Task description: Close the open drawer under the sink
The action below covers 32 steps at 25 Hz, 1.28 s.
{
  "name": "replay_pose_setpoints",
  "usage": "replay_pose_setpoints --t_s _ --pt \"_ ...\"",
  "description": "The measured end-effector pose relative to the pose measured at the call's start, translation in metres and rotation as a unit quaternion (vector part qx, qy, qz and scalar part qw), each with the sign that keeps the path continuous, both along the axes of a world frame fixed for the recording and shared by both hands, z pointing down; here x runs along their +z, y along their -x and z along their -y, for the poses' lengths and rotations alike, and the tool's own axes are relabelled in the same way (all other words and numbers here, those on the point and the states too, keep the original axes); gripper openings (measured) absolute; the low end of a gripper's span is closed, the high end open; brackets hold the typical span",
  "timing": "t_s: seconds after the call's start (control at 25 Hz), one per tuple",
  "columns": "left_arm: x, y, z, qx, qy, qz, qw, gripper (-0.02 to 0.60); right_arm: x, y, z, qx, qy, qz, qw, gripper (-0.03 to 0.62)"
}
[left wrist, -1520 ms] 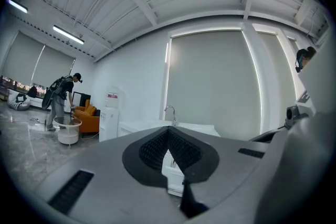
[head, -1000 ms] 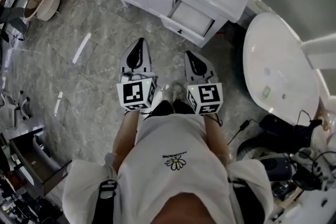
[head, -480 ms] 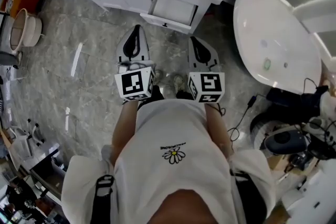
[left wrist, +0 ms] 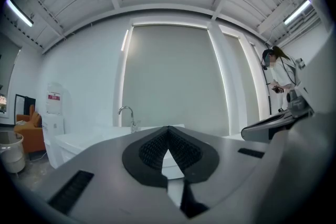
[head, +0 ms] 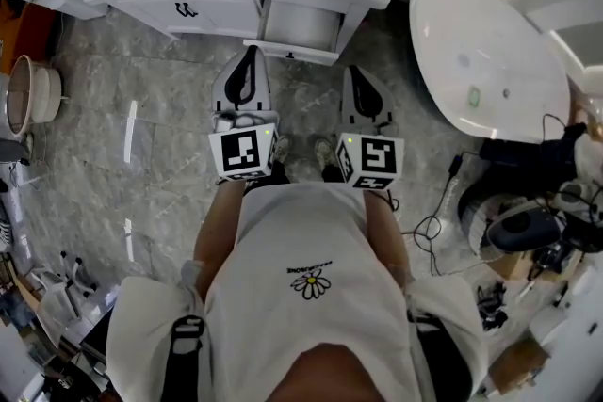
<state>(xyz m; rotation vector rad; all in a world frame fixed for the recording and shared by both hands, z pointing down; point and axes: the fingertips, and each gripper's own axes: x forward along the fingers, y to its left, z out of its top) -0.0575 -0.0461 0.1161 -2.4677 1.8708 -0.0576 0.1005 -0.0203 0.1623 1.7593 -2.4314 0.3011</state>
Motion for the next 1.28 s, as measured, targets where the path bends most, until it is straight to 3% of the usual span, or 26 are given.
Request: replay_pose_setpoints --t_s 0.28,0.52,0.68,0.84,1.04,1.28 --pt "0.012 0.015 0.039 0.03 -0.004 -0.021 0.9993 0.02 0.01 0.034 0.044 0.022 -0.013 0.012 1.0 0.029" --pt "0.114 0.033 0.081 0.049 0.025 -0.001 0.9985 0.02 0.096 0.069 0.072 0.035 0.014 0.016 0.999 0.031" --pt "0.165 0.042 0.099 0.043 0.014 -0.02 0.9988 0.02 0.148 0.084 0.086 0.032 0.002 0.032 0.999 0.031" --pt "0.219 0.034 0.099 0.075 0.01 -0.004 0.9971 0.02 0.193 0.087 0.089 0.046 0.007 0.032 0.998 0.031" --pt "0.266 0.03 0.091 0.087 0.009 -0.012 0.9961 0.02 0.242 0.089 0.083 0.065 0.022 0.033 0.997 0.031" --pt "0.302 0.028 0.081 0.089 0.037 -0.017 0.9952 0.02 0.289 0.091 0.067 0.073 0.047 0.021 0.996 0.031"
